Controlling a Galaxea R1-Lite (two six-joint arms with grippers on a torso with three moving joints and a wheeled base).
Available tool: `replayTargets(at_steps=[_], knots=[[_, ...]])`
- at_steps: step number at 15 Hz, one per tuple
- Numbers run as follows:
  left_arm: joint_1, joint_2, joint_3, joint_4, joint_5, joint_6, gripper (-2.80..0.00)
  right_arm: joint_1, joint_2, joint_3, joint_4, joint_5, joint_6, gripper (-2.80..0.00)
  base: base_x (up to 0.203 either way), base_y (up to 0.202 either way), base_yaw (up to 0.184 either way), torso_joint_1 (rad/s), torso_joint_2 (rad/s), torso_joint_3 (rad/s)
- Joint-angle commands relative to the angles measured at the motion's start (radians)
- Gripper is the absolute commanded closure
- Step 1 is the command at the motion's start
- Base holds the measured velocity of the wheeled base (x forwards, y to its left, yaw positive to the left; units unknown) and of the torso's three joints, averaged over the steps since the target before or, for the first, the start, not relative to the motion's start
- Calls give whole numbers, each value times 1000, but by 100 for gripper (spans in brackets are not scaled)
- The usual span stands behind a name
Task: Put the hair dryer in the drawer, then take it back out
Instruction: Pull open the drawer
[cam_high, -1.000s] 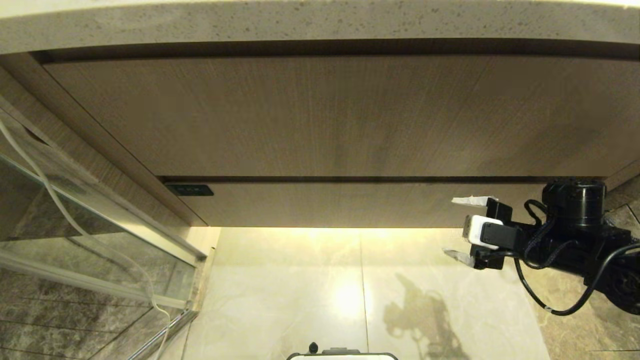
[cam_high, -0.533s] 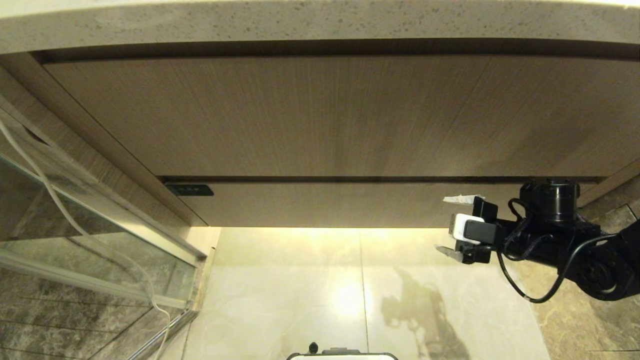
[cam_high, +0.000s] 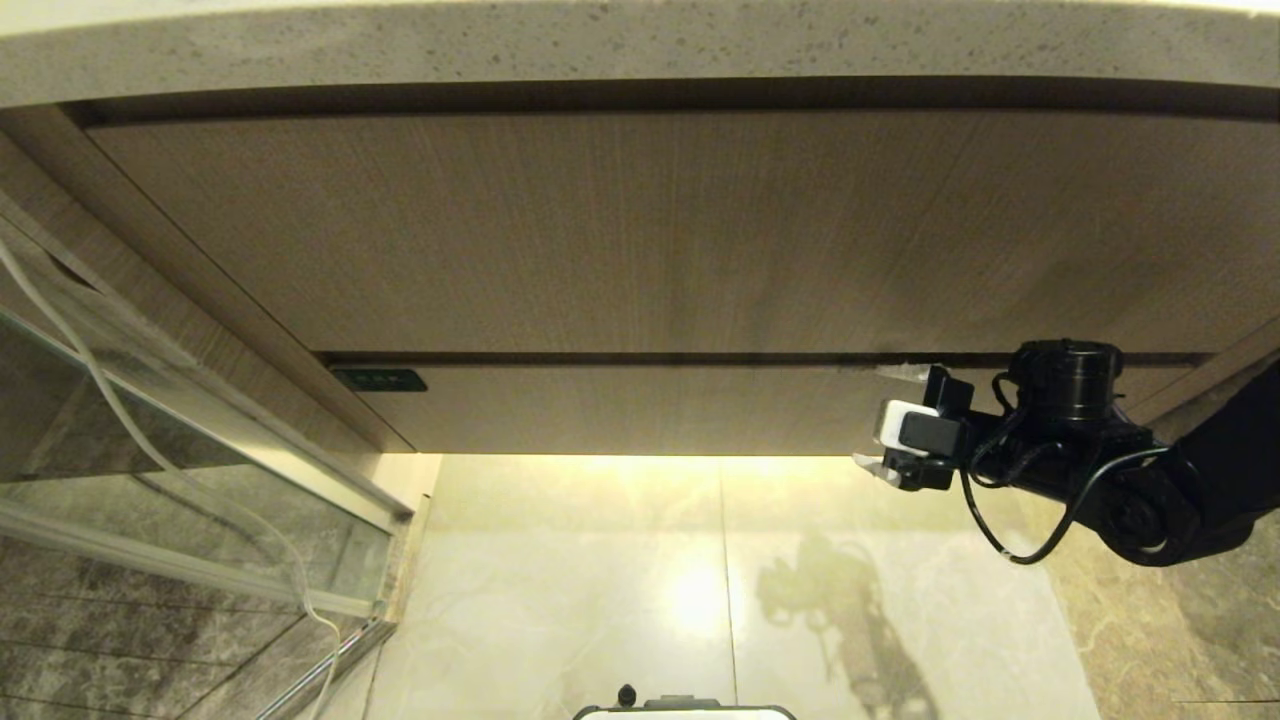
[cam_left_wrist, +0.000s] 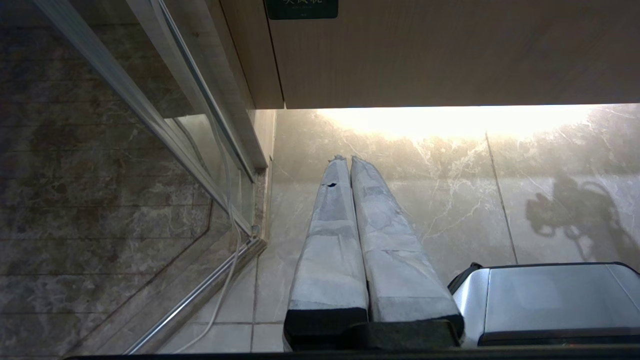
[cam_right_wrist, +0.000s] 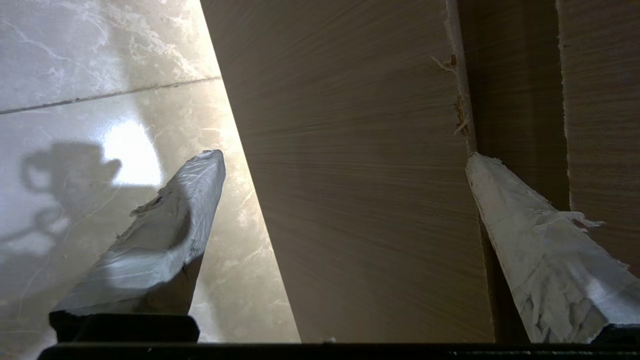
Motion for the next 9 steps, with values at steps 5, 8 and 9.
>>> replayTargets(at_steps=[5, 8, 9], knots=[[0, 0, 0, 0, 0, 0, 0, 4, -86, 73, 16, -16, -8, -280, 0, 0, 0, 0, 0, 0], [0, 0, 0, 0, 0, 0, 0, 5, -59, 56, 1, -34, -10, -280, 0, 0, 0, 0, 0, 0], [0, 0, 0, 0, 0, 0, 0, 5, -50, 45, -6, -40, -10, -280, 0, 0, 0, 0, 0, 0]])
